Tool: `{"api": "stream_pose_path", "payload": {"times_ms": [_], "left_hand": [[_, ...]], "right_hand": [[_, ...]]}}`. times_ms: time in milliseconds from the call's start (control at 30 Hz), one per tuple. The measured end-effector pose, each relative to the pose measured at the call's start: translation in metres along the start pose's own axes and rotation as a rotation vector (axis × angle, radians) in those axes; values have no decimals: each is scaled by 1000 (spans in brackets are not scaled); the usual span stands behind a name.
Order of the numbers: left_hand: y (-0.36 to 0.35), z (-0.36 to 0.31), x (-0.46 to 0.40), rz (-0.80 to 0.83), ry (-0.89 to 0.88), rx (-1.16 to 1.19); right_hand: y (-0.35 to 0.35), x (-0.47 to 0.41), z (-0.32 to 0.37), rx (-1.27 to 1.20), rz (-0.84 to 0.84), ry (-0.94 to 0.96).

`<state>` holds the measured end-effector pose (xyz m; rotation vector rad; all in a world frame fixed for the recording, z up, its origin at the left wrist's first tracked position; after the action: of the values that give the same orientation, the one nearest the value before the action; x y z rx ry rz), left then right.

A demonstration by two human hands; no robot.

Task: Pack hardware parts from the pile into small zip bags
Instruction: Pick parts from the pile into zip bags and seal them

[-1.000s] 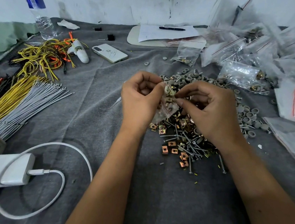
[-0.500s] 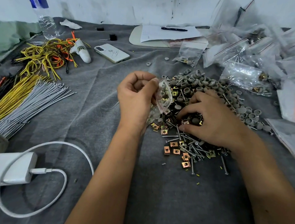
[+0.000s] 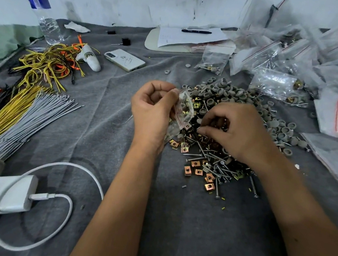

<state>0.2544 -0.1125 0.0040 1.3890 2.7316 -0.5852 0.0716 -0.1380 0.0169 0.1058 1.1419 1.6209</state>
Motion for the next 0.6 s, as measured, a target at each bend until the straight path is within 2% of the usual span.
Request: {"api": "stream_pose_path", "payload": {"times_ms": [100, 200, 267, 367, 433, 600], "left_hand": [[-1, 0, 0, 11, -8, -32], [-5, 1, 3, 64, -51, -139], [-12, 1, 6, 119, -94, -238], [-19, 2, 10, 169, -134, -344], [-19, 3, 10, 162, -141, -360], [-17, 4, 8, 146, -137, -345]], "right_hand": [[14, 1, -4, -203, -198, -52], [20, 0, -6, -363, -313, -76], [20, 0, -2, -418, -309, -35], [15, 0, 7, -298, -221, 56], [10, 1, 10, -218, -181, 79], [11, 1, 12, -205, -171, 74]]}}
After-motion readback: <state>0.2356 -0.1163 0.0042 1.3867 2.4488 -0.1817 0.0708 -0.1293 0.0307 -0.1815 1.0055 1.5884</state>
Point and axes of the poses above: each hand's wrist, its own x-axis away from the middle knuckle, its own y-axis out of the back of the hand, z = x × y, the point moved 7 cm from there along -x, towards the middle knuckle, and after that the axes turned 7 degrees about -z, right-handed, at the moved point
